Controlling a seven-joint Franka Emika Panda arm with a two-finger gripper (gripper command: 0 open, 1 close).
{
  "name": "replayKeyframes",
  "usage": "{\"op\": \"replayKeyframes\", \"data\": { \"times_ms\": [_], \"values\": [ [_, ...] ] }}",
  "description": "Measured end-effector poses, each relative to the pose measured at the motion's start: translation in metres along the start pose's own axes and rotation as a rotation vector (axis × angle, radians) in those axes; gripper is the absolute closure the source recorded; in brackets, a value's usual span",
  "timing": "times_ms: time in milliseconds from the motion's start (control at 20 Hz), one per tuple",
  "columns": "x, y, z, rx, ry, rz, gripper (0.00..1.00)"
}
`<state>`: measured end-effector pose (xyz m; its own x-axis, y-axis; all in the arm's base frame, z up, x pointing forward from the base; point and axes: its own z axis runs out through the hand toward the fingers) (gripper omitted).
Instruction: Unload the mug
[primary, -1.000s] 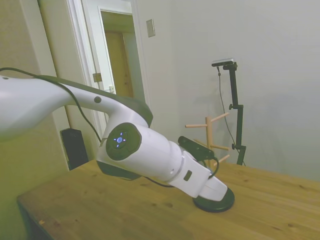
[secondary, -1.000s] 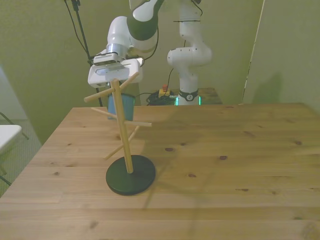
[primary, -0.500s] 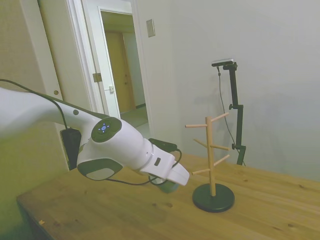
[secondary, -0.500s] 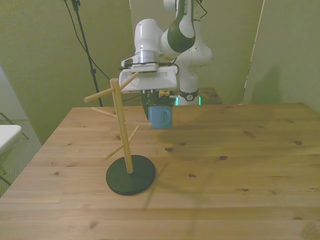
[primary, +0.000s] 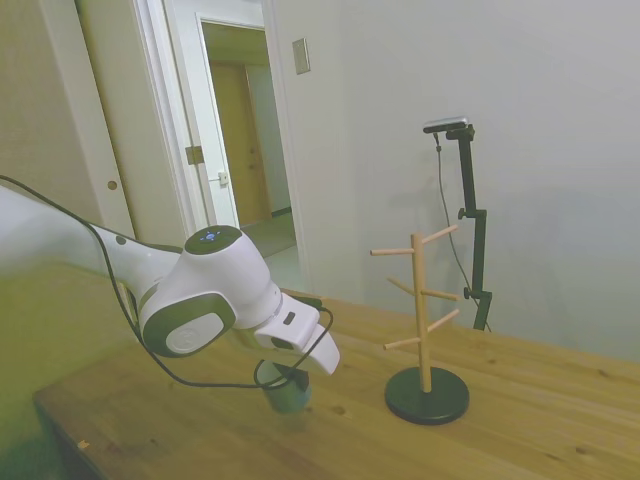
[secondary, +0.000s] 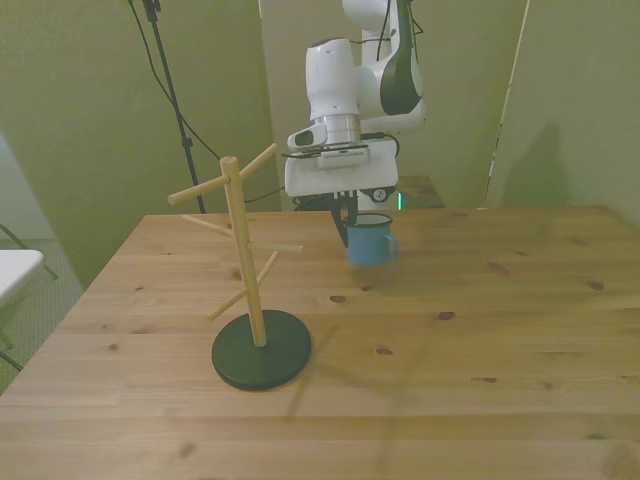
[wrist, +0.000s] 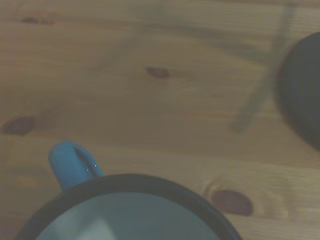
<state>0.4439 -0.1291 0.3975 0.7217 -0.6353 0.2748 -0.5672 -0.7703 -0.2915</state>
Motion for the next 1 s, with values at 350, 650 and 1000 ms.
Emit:
{"op": "replayKeyframes", "data": {
  "times_ms": [350,650,1000],
  "values": [
    [0.015,-0.010,0.037,-0.083,-0.094,0.023,1.00],
    [0.024,-0.018,0.040,-0.143,-0.126,0.027,0.00],
    [0.023,-0.021,0.040,-0.160,-0.123,0.030,0.00]
  ]
}}
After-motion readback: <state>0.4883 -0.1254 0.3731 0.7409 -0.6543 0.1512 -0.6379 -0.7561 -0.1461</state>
